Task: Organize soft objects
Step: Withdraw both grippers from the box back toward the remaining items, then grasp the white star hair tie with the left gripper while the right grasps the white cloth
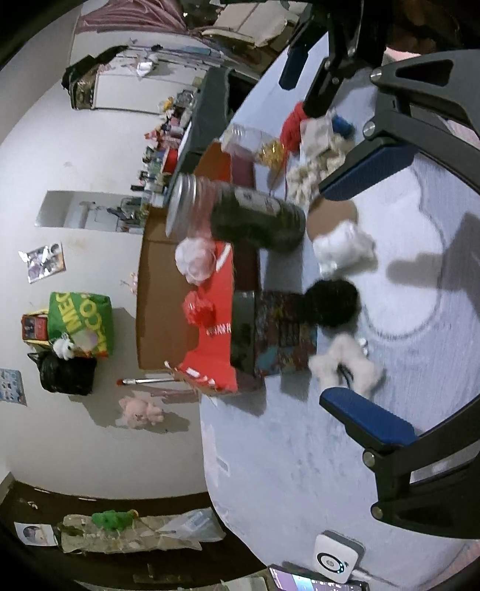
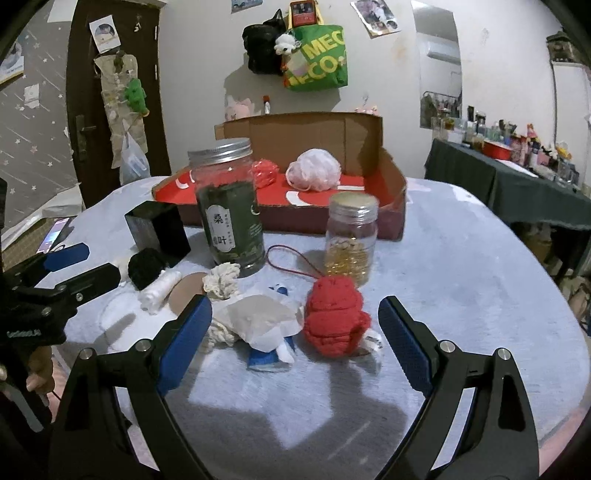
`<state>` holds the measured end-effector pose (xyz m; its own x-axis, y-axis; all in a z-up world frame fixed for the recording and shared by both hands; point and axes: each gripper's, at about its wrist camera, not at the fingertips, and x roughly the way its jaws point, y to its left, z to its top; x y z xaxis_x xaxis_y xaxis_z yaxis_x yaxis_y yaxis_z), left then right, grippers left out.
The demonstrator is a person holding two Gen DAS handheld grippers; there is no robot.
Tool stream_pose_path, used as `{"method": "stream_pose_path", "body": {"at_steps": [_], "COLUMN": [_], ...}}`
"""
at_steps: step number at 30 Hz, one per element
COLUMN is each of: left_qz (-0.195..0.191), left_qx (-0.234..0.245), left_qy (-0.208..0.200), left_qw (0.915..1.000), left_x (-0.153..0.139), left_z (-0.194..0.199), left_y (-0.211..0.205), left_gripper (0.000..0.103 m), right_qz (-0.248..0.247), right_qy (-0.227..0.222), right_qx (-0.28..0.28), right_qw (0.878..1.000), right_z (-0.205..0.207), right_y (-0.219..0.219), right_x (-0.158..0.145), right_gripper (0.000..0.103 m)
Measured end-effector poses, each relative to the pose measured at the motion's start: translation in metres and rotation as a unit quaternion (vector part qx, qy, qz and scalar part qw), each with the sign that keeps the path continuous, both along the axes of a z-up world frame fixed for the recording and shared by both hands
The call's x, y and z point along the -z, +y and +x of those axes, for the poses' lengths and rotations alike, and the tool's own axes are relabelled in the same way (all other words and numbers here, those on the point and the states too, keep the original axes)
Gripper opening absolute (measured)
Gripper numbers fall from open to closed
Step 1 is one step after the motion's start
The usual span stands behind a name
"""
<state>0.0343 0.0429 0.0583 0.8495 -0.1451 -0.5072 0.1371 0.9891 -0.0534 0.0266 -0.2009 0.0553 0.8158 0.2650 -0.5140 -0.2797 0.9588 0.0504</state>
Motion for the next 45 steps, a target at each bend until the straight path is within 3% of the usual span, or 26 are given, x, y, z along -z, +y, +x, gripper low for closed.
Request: {"method": "stream_pose_path", "body": {"at_steps": [10,12,19,22,24,25,27,37,45], "left_qz": [0.024,0.027,0.04,0.029,0.026,0.023,0.019,0.028,0.015], "left_qx": [-0.032,-0.034,-0.027,-0.023,-0.02,-0.016,-0.014,0.019,0.11], "left_qy": [0.041,0.052,0.089,0.105,0.099,0.099,0.096,0.076,0.078], "left_qw": [0.9984,0.9977,0.9949,0.9938,0.9945,0.9947,0.9951,0.9965,0.9908], "left_x": [0.01,0.013,0.027,0.034,0.034,0.033,0.029,-0.002,-0.011], "left_z": [0.02,0.024,0.039,0.044,0.043,0.042,0.039,0.015,0.023], "left_y": [0.032,0.036,0.04,0.045,0.046,0.046,0.046,0.029,-0.015], "left_gripper": [0.101,0.099,0.087,0.067,0.052,0.052,0.051,0.051,0.051], "right_qz": [0.007,0.009,0.021,0.035,0.04,0.044,0.059,0.066,0.083], "right_qy": [0.012,0.016,0.042,0.053,0.055,0.055,0.057,0.04,0.045], "right_qx": [-0.03,-0.036,-0.052,-0.058,-0.058,-0.059,-0.062,-0.076,-0.093], "right_qw": [0.999,0.999,0.998,0.996,0.996,0.996,0.995,0.994,0.991], "right_z": [0.01,0.013,0.021,0.024,0.024,0.024,0.023,0.016,0.022], "right_y": [0.015,0.017,0.021,0.02,0.017,0.015,0.009,0.003,-0.001], "right_x": [0.007,0.008,0.015,0.018,0.019,0.018,0.017,-0.001,-0.01], "right_gripper": [0.088,0.076,0.056,0.044,0.029,0.02,0.013,0.008,0.007]}}
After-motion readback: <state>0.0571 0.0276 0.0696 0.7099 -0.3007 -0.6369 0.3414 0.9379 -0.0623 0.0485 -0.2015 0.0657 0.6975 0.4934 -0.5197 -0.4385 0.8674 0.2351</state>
